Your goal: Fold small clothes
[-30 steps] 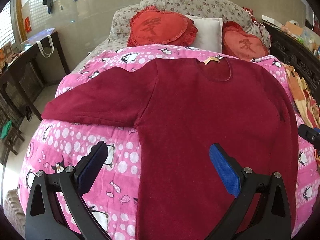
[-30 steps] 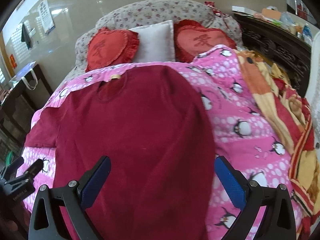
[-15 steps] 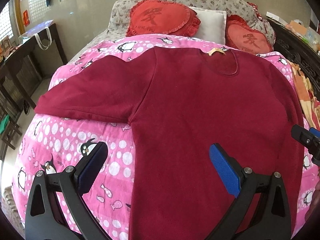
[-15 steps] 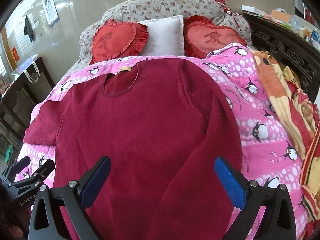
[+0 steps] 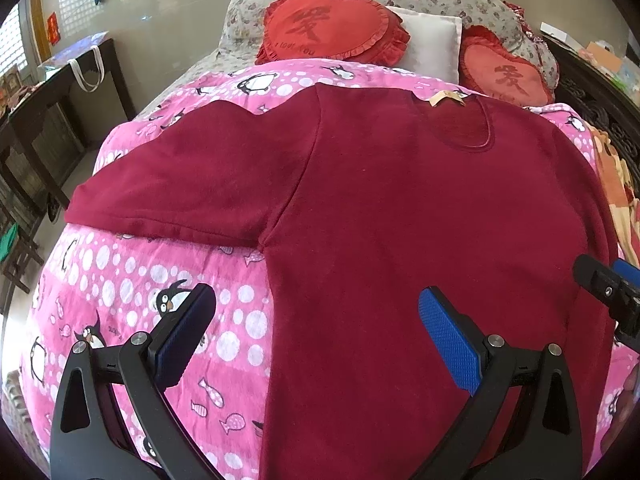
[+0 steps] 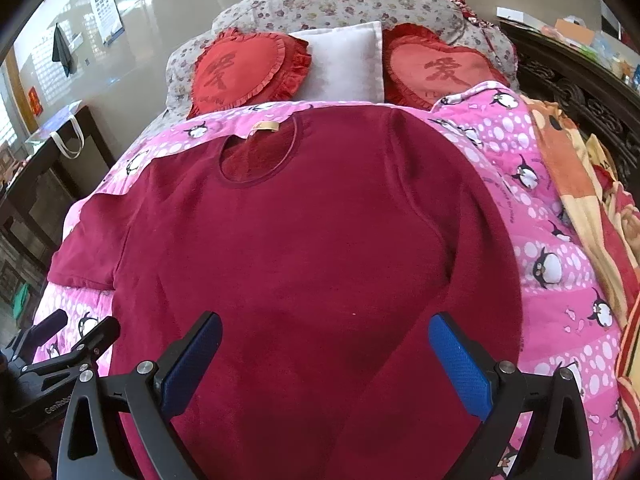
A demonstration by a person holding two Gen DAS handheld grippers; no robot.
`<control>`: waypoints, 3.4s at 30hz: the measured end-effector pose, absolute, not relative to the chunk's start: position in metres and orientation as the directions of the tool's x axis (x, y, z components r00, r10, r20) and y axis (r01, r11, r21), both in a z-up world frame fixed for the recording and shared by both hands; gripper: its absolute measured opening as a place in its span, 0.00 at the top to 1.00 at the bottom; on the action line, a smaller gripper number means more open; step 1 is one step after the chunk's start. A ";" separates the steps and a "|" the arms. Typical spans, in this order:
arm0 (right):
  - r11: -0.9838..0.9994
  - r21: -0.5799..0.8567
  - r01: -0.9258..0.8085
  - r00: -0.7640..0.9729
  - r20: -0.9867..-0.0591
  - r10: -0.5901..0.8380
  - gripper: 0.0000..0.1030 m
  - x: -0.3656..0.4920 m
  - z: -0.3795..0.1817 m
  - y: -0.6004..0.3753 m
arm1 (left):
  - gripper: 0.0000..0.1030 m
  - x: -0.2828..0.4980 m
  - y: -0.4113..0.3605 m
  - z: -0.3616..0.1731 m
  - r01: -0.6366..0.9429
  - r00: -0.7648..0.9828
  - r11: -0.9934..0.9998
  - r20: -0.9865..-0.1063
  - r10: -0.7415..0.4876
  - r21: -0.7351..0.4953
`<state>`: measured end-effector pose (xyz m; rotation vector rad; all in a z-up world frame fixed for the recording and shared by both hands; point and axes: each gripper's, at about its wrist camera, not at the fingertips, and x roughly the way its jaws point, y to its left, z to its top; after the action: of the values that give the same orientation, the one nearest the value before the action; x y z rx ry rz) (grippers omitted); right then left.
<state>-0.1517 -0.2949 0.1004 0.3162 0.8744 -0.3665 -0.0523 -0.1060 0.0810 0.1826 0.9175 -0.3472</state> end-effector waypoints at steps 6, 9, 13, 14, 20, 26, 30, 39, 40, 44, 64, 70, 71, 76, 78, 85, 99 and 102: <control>0.900 0.111 0.421 0.583 -0.794 -0.174 0.01 -0.146 0.097 -0.288 | 0.01 -0.049 -0.104 0.078 0.366 0.554 0.931 -0.805 -0.211 0.008; 0.902 0.107 0.417 0.574 -0.801 -0.171 0.01 -0.143 0.095 -0.286 | 0.01 -0.048 -0.104 0.077 0.364 0.551 0.931 -0.808 -0.209 0.008; 0.904 0.107 0.414 0.574 -0.802 -0.168 0.01 -0.141 0.094 -0.284 | 0.01 -0.046 -0.103 0.076 0.363 0.550 0.932 -0.809 -0.208 0.007; 0.904 0.107 0.414 0.574 -0.802 -0.167 0.01 -0.141 0.094 -0.283 | 0.01 -0.046 -0.103 0.076 0.364 0.550 0.931 -0.809 -0.208 0.008; 0.905 0.104 0.412 0.567 -0.807 -0.166 0.01 -0.139 0.092 -0.282 | 0.01 -0.043 -0.101 0.073 0.360 0.549 0.933 -0.810 -0.205 0.009; 0.909 0.102 0.403 0.565 -0.810 -0.160 0.01 -0.134 0.090 -0.279 | 0.01 -0.041 -0.100 0.073 0.359 0.548 0.933 -0.812 -0.204 0.007; 0.911 0.100 0.399 0.564 -0.810 -0.158 0.01 -0.132 0.089 -0.277 | 0.01 -0.041 -0.100 0.072 0.359 0.547 0.933 -0.812 -0.203 0.009; 0.910 0.101 0.402 0.556 -0.817 -0.154 0.01 -0.129 0.085 -0.275 | 0.01 -0.038 -0.100 0.070 0.354 0.541 0.935 -0.817 -0.201 0.005; 0.909 0.102 0.403 0.556 -0.817 -0.155 0.01 -0.130 0.085 -0.276 | 0.01 -0.038 -0.099 0.069 0.354 0.541 0.935 -0.817 -0.200 0.005; 0.907 0.095 0.411 0.550 -0.819 -0.163 0.01 -0.130 0.084 -0.276 | 0.01 -0.037 -0.100 0.069 0.356 0.538 0.935 -0.819 -0.201 0.005; 0.921 0.090 0.378 0.547 -0.825 -0.144 0.01 -0.117 0.080 -0.268 | 0.01 -0.023 -0.085 0.074 0.321 0.552 0.947 -0.814 -0.180 0.009; 0.932 0.092 0.351 0.558 -0.820 -0.129 0.01 -0.106 0.082 -0.257 | 0.01 0.003 -0.051 0.077 0.262 0.558 0.965 -0.816 -0.149 0.004; 0.934 0.094 0.345 0.560 -0.819 -0.125 0.01 -0.104 0.082 -0.255 | 0.01 0.009 -0.042 0.078 0.244 0.558 0.970 -0.818 -0.142 -0.002; 0.945 0.095 0.313 0.562 -0.821 -0.104 0.01 -0.093 0.081 -0.244 | 0.01 0.050 0.024 0.077 0.099 0.553 0.994 -0.827 -0.100 -0.054; 0.946 0.103 0.307 0.562 -0.822 -0.092 0.01 -0.090 0.079 -0.240 | 0.01 0.067 0.054 0.073 0.017 0.555 0.997 -0.829 -0.074 -0.077; 0.949 0.121 0.290 0.545 -0.836 -0.060 0.01 -0.077 0.069 -0.231 | 0.16 0.133 0.140 0.044 -0.209 0.497 0.953 -0.863 -0.089 -0.218; 0.955 0.120 0.273 0.532 -0.846 -0.045 0.01 -0.071 0.064 -0.229 | 0.90 0.181 0.138 0.045 -0.189 0.546 0.950 -0.831 -0.107 -0.247; 0.956 0.114 0.271 0.546 -0.836 -0.055 0.01 -0.077 0.068 -0.233 | 0.91 0.156 0.107 0.085 -0.070 0.620 0.954 -0.762 -0.187 -0.291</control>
<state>-0.0770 -0.2331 0.0680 0.2412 0.9770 -0.1953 0.1559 0.1066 0.0846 -0.3067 0.9030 -0.0683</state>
